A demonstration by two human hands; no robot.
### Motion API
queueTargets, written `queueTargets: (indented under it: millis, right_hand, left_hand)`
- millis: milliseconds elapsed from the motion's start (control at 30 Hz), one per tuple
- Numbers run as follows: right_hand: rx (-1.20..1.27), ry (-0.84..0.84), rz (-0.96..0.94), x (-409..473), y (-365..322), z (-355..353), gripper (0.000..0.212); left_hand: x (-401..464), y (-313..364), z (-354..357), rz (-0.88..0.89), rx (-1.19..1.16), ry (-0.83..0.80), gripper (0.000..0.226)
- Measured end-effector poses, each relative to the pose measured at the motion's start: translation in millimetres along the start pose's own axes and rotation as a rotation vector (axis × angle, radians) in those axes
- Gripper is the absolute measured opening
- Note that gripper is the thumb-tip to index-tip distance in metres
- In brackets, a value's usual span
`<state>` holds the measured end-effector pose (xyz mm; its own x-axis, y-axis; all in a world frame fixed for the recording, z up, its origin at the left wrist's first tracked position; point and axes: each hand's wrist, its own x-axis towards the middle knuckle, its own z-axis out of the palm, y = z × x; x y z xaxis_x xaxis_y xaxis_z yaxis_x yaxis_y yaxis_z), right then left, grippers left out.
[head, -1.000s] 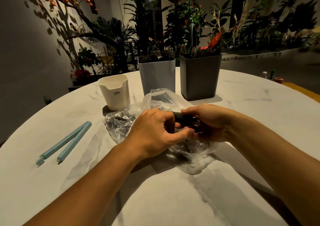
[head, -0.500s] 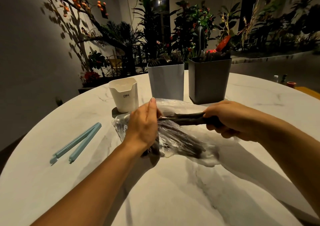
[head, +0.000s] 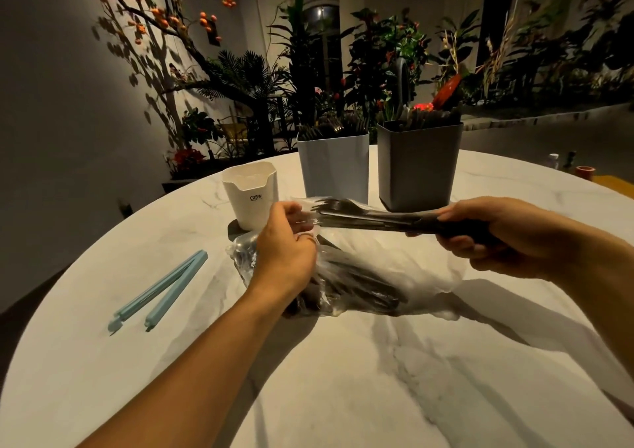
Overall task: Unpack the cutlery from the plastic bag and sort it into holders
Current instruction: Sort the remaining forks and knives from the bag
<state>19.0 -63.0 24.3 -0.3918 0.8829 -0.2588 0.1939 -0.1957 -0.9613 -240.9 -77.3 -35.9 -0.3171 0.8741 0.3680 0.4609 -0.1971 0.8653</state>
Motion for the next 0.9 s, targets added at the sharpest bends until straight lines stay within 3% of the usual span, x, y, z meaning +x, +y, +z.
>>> queueTargets:
  millis: [100, 200, 333, 400, 533, 633, 767, 900]
  right_hand:
    - [0.065, -0.067, -0.029, -1, 0, 1, 0.038]
    - [0.138, -0.048, -0.066, 3, 1, 13, 0.031]
    - [0.15, -0.023, -0.163, 10, 8, 41, 0.023]
    - [0.036, -0.012, -0.226, 14, 15, 55, 0.023]
    - [-0.143, 0.02, -0.246, 18, 24, 74, 0.022]
    - [-0.153, -0.075, -0.229, 14, 25, 82, 0.02]
    - [-0.46, -0.032, -0.399, 19, 31, 86, 0.021]
    - [-0.473, 0.023, -0.488, 15, 26, 84, 0.033]
  left_hand:
    - [3, 6, -2, -0.113, -0.236, 0.025, 0.04]
    - [2, 13, -2, -0.183, -0.469, -0.022, 0.038]
    - [-10, 23, -2, -0.144, -0.659, -0.268, 0.035]
    - [-16, 29, 3, -0.163, -0.675, -0.334, 0.031]
    - [-22, 37, 14, -0.249, -0.743, -0.286, 0.027]
    - [-21, 37, 15, -0.298, -0.772, -0.305, 0.032]
    - [-19, 39, 8, -0.374, -0.753, -0.347, 0.031]
    - [-20, 40, 3, -0.395, -0.709, -0.368, 0.03]
